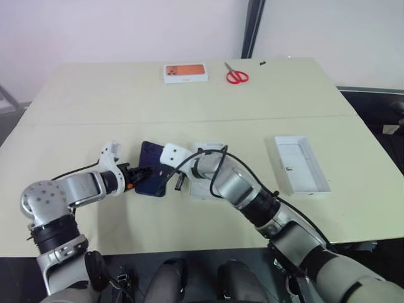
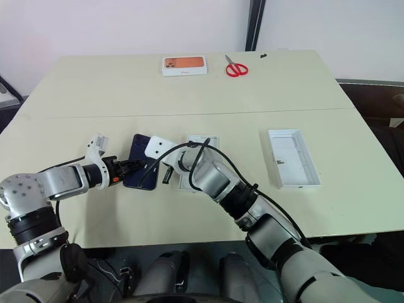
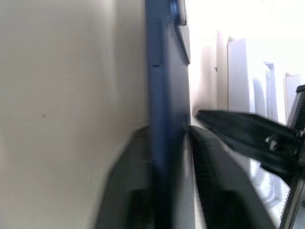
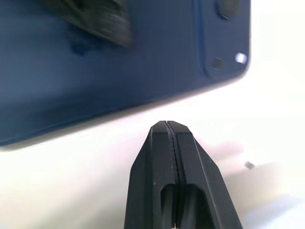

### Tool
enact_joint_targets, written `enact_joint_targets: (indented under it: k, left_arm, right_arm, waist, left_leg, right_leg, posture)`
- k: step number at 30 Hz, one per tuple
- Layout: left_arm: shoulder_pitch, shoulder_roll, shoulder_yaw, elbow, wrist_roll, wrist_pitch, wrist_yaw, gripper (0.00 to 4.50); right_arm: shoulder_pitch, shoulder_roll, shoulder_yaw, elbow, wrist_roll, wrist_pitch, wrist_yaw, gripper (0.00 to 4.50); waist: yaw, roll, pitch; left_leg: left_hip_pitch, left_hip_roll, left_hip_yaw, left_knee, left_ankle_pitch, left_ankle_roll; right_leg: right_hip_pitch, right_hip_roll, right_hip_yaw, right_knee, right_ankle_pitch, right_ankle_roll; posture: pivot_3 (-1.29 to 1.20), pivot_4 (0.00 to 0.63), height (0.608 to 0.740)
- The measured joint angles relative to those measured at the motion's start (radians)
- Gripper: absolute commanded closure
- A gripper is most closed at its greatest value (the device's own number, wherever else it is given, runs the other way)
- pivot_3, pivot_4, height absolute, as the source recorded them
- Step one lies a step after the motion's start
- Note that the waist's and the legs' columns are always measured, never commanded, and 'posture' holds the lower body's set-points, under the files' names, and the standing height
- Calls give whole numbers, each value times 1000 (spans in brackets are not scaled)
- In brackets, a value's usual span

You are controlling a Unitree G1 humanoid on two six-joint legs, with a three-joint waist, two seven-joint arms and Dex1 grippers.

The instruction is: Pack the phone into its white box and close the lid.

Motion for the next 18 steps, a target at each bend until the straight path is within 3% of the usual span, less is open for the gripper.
enact_joint_targets:
  k: [11,15,18]
  left_arm:
    - [9,-36,55,8,-94,0,88,3227]
    - [8,-55,75,13,-143,0,119,4455]
    - [17,-74,77,13,-201,-6,158,4455]
  right_arm:
    - [24,-134,-103,-269,61,119,77,4500]
    - [63,-192,-118,-346,93,136,103,4500]
    - [149,-266,-169,-442,156,86,154,4500]
  waist:
    - [4,0,0]
    - [5,0,0]
    - [5,-1,0]
  left_leg:
    - [-1,0,0,0,0,0]
    - [-1,0,0,0,0,0]
    - [-1,0,0,0,0,0]
  right_leg:
    - [2,0,0,0,0,0]
    - [2,0,0,0,0,0]
    - [3,0,0,-1,0,0]
  posture:
    - [0,150,740]
    - [0,150,740]
    - [0,150,740]
